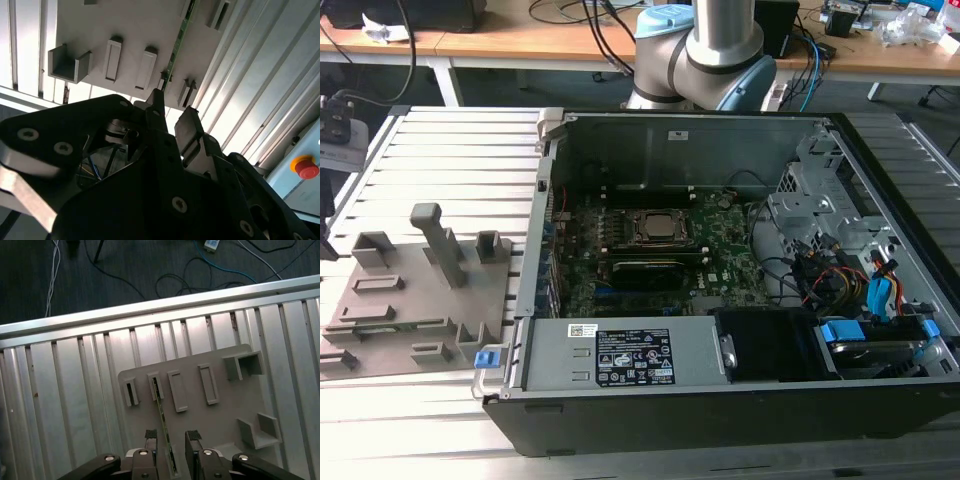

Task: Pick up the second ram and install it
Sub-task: 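Pick up the second ram and move it above second insertion slot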

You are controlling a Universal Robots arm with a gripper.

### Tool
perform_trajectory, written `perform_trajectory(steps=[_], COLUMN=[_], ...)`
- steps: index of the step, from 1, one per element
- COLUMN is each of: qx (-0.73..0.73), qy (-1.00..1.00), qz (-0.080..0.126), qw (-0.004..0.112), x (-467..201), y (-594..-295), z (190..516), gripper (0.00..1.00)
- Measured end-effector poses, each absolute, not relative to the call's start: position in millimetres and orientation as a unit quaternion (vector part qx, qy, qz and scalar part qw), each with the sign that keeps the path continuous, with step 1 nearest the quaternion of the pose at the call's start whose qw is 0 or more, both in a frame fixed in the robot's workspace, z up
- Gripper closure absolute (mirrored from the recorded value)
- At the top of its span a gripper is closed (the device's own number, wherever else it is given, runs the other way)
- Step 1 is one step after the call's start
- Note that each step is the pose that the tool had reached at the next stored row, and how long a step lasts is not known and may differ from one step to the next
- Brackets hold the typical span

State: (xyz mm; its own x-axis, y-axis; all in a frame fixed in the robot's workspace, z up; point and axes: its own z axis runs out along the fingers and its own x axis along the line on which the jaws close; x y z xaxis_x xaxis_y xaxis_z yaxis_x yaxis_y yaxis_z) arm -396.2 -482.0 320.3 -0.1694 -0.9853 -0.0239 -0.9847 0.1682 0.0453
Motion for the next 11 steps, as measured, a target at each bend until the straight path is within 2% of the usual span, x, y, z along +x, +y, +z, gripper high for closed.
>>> perform_trajectory(steps=[11], qx=[0.644], qy=[-0.764], qz=[-0.025], qw=[0.005], x=[-396], y=[-482], z=[308], gripper=[0.64])
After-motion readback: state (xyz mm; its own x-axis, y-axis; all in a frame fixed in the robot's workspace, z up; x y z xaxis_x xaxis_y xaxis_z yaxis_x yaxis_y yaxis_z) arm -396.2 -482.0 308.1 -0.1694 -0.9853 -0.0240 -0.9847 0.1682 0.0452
